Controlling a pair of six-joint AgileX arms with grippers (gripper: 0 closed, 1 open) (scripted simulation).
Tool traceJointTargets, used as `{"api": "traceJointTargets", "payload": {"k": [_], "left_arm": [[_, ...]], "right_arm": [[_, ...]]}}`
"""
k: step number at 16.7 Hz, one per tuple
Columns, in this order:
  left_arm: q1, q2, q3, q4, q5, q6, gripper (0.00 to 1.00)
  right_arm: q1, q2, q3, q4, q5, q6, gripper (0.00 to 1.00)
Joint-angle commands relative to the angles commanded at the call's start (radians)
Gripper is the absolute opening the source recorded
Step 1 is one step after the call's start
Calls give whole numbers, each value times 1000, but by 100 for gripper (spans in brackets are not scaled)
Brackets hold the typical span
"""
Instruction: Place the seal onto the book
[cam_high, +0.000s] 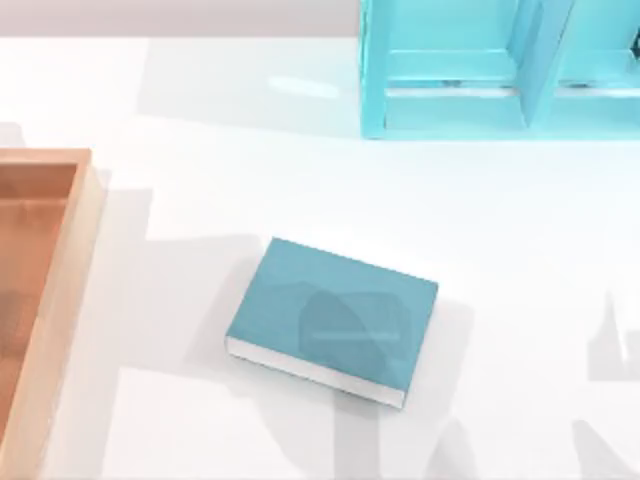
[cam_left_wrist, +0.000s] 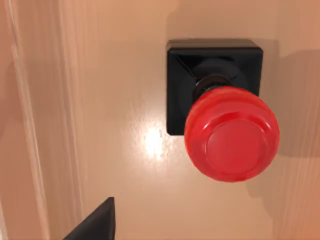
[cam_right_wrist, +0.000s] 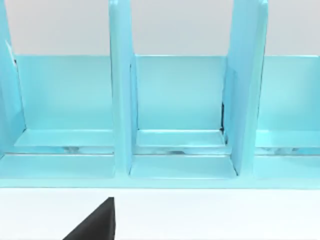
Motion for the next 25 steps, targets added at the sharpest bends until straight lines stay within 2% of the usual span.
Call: {"api": "traceJointTargets", "payload": {"k": [6, 14, 20, 25], "left_arm": [[-4, 2, -18, 18, 0, -2, 100], [3, 58, -288, 350, 0, 4, 100], [4, 65, -316, 381, 0, 5, 100], [4, 65, -316, 381, 0, 5, 62]], "right_arm": [[0, 0, 0, 0, 0, 0, 100], [0, 0, 0, 0, 0, 0, 100], [0, 0, 0, 0, 0, 0, 100], [0, 0, 0, 0, 0, 0, 100]]}}
